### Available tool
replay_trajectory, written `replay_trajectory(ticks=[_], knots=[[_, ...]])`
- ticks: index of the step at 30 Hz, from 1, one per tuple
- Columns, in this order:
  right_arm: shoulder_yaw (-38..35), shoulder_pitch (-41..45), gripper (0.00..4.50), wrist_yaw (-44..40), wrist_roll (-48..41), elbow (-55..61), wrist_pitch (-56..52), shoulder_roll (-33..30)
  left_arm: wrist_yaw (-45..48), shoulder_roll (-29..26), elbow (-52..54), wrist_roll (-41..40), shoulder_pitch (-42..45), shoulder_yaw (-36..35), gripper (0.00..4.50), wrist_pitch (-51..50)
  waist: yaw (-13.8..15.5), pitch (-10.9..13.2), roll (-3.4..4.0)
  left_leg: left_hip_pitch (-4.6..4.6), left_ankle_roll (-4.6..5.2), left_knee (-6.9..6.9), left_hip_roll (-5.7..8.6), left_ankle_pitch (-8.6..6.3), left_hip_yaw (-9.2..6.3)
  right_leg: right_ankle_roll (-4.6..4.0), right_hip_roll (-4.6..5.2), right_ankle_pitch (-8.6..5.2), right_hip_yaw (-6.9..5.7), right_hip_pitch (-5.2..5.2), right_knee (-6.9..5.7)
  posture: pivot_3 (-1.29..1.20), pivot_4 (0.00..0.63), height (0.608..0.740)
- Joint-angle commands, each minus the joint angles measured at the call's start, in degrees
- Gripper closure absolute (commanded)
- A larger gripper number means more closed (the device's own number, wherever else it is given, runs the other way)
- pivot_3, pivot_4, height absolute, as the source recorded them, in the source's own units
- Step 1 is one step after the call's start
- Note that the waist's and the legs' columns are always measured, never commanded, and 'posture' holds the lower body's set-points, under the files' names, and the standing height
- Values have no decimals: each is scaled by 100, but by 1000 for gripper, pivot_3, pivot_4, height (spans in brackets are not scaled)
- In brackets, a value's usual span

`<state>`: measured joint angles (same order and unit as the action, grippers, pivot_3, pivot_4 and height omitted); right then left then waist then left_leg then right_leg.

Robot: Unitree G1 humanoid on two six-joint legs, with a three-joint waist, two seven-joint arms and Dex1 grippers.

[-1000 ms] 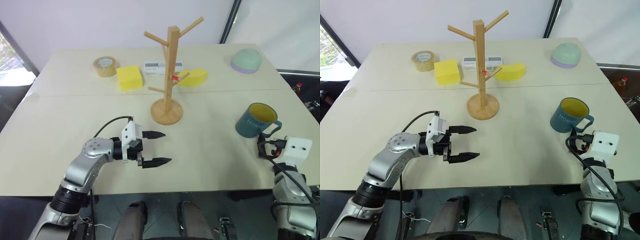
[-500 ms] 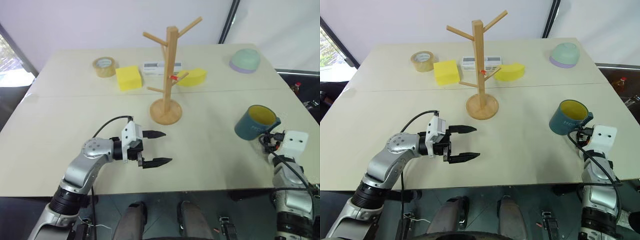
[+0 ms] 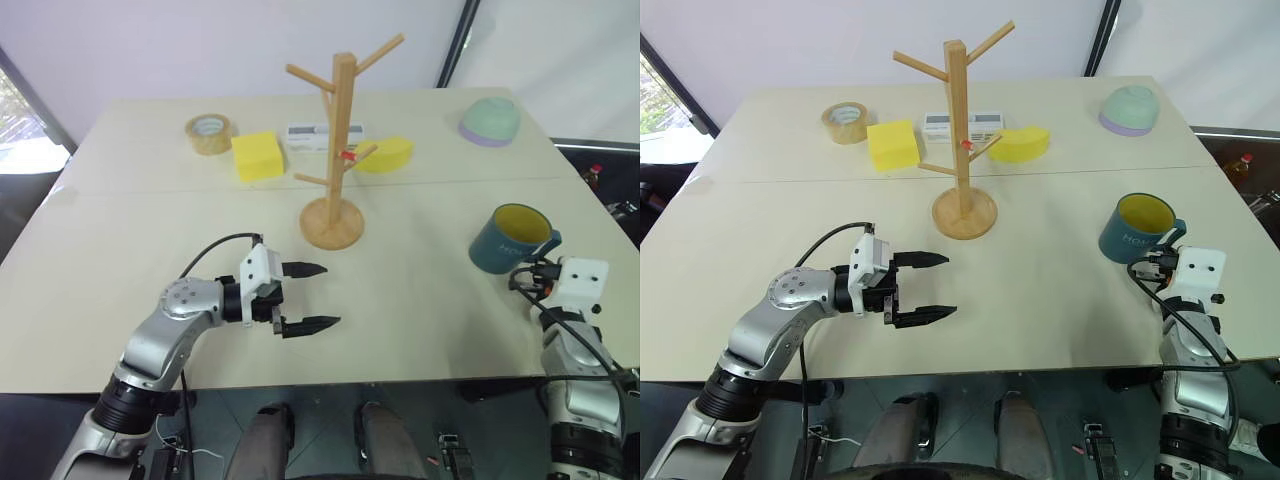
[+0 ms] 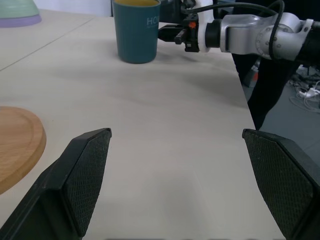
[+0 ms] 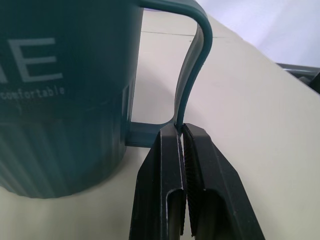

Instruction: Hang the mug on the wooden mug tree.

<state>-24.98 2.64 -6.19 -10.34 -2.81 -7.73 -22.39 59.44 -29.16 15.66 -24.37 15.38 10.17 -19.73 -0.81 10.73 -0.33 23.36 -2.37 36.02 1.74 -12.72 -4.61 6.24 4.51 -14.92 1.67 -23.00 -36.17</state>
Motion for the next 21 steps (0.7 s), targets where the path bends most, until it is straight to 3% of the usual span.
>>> replay_trajectory(ticks=[1,3,16,19,21], knots=[[-111,7,3643,29,-60,337,2,-57,-30,-7,153,-70,4,-58,0,19,-2,0,0,0,0,0,0,0,0,0,0,0,0,0,0,0,150,740],[-116,17,2752,40,-67,348,-39,-57,-32,-2,147,-73,10,-59,0,19,2,0,0,-1,0,0,0,0,-1,0,0,0,0,1,-1,0,150,740],[-110,567,2752,-160,-210,-274,-76,-182,-79,0,138,-72,15,-58,0,28,-3,0,0,-3,0,1,0,0,-1,0,0,0,0,3,-1,0,150,740],[-139,680,3607,-247,-339,-426,-78,-181,-107,3,136,-66,31,-77,0,38,-2,0,0,-3,0,0,0,0,0,0,0,0,0,3,-1,0,150,740],[-131,696,4475,-328,-419,-423,-75,-174,-122,-14,130,-63,8,-111,0,53,-2,0,0,-2,0,-1,0,0,-1,0,0,0,0,3,-1,0,150,740]])
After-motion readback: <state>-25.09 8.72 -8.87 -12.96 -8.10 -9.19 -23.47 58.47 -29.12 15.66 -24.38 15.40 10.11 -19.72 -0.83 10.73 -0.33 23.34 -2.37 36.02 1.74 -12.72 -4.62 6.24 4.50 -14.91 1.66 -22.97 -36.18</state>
